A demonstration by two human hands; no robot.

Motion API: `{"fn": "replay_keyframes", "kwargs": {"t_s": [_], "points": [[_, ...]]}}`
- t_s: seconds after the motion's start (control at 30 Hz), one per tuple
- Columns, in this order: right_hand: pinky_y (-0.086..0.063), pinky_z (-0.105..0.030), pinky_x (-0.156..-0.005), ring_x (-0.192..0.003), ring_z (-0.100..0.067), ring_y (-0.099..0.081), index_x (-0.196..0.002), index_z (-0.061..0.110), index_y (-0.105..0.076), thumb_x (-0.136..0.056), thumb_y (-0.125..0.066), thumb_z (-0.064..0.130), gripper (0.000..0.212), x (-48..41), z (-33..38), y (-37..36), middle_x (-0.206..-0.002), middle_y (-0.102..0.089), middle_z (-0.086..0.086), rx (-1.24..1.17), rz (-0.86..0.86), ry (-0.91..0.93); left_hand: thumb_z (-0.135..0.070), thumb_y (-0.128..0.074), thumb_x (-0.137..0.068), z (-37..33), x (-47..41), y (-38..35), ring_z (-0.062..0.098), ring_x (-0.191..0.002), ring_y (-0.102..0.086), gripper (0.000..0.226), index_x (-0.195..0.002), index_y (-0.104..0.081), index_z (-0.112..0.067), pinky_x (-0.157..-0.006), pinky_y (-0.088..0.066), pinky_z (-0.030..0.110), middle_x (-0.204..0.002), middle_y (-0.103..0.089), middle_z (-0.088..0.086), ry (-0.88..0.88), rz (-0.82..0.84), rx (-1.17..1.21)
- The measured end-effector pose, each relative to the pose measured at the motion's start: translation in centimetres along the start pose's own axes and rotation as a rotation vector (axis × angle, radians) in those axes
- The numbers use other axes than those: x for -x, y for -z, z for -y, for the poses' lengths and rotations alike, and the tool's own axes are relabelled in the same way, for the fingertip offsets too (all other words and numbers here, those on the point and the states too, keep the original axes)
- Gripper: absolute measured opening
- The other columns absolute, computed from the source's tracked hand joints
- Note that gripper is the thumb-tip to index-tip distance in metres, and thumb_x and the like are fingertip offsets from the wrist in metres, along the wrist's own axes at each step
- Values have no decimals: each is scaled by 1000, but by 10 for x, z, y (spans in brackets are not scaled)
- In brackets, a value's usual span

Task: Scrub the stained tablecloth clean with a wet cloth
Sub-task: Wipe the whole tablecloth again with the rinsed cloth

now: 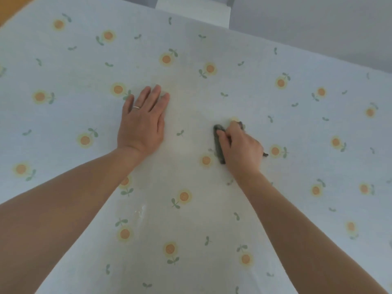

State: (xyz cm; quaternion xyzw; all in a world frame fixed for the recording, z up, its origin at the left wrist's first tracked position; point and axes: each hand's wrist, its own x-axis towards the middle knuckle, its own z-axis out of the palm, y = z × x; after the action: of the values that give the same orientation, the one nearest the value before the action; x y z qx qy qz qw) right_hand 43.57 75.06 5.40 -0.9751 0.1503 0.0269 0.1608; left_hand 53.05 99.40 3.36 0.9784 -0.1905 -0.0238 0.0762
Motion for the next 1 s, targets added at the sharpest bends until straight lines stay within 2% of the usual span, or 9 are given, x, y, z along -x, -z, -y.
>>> {"fn": "replay_keyframes", "kwargs": {"t_s": [0.13, 0.23, 0.4, 0.47, 0.6, 0.7, 0.87, 0.93, 1.0], "points": [[-33, -36, -65, -69, -28, -52, -91, 18, -40, -104, -35, 51, 37, -66, -41, 23, -73, -51, -3, 59, -162, -327, -29, -33, -103, 0, 0, -1, 26, -155, -28, 55, -157, -40, -22, -124, -20, 53, -167, -33, 3, 1, -8, 13], [-32, -35, -65, -75, -28, -57, -95, 19, -42, -106, -36, 45, 29, -127, -24, 20, -76, -52, 0, -5, -242, -488, -30, -32, -103, 2, 0, -3, 25, -155, -28, 55, -157, -39, -23, -124, -21, 54, -167, -32, 2, -5, -8, -9], [-34, -35, -67, -87, -35, -65, -98, 20, -47, -104, -37, 44, 26, -114, 60, -9, -96, -65, -9, -44, -38, -139, -30, -31, -103, 1, 1, -3, 25, -154, -29, 55, -157, -41, -23, -124, -21, 53, -167, -34, 2, 6, -14, -5], [-35, -35, -63, -78, -33, -63, -90, 21, -42, -104, -39, 45, 28, -66, 71, -15, -86, -62, -6, -39, 77, 45, -31, -31, -103, 0, 1, -2, 25, -154, -30, 55, -157, -41, -24, -124, -21, 53, -166, -34, 1, 12, -16, 7], [-38, -31, -47, -53, -29, -57, -77, 18, -42, -99, -49, 43, 35, -3, 11, -3, -65, -57, -1, -13, 18, 270, -30, -32, -103, 0, 0, 0, 26, -153, -31, 54, -156, -43, -22, -123, -23, 54, -166, -36, 2, -2, -19, 13], [-44, -36, -56, -59, -29, -57, -84, 15, -47, -102, -42, 48, 38, -39, -36, 16, -67, -59, -4, 61, 31, 85, -28, -33, -102, 0, 0, -3, 27, -153, -33, 55, -155, -43, -21, -122, -23, 54, -165, -36, 3, -2, -23, 12], [-34, -35, -63, -74, -29, -59, -99, 15, -46, -106, -35, 44, 32, -158, -26, 26, -76, -54, -1, 32, -221, -393, -29, -30, -101, 3, -1, -3, 28, -153, -32, 57, -156, -41, -21, -123, -23, 55, -166, -35, 3, -10, -9, -1], [-33, -34, -61, -78, -28, -62, -102, 16, -46, -107, -34, 40, 27, -183, 5, 15, -80, -57, -1, -20, -212, -408, -29, -30, -100, 2, 0, -3, 27, -153, -32, 57, -156, -42, -21, -122, -23, 55, -166, -35, 3, -3, -7, 0], [-38, -36, -63, -84, -31, -65, -100, 18, -46, -105, -35, 39, 24, -179, 46, 2, -89, -64, -6, -41, -144, -274, -28, -30, -100, 3, -1, -3, 27, -153, -32, 57, -156, -42, -21, -122, -23, 54, -166, -35, 3, -2, -5, -3]]}}
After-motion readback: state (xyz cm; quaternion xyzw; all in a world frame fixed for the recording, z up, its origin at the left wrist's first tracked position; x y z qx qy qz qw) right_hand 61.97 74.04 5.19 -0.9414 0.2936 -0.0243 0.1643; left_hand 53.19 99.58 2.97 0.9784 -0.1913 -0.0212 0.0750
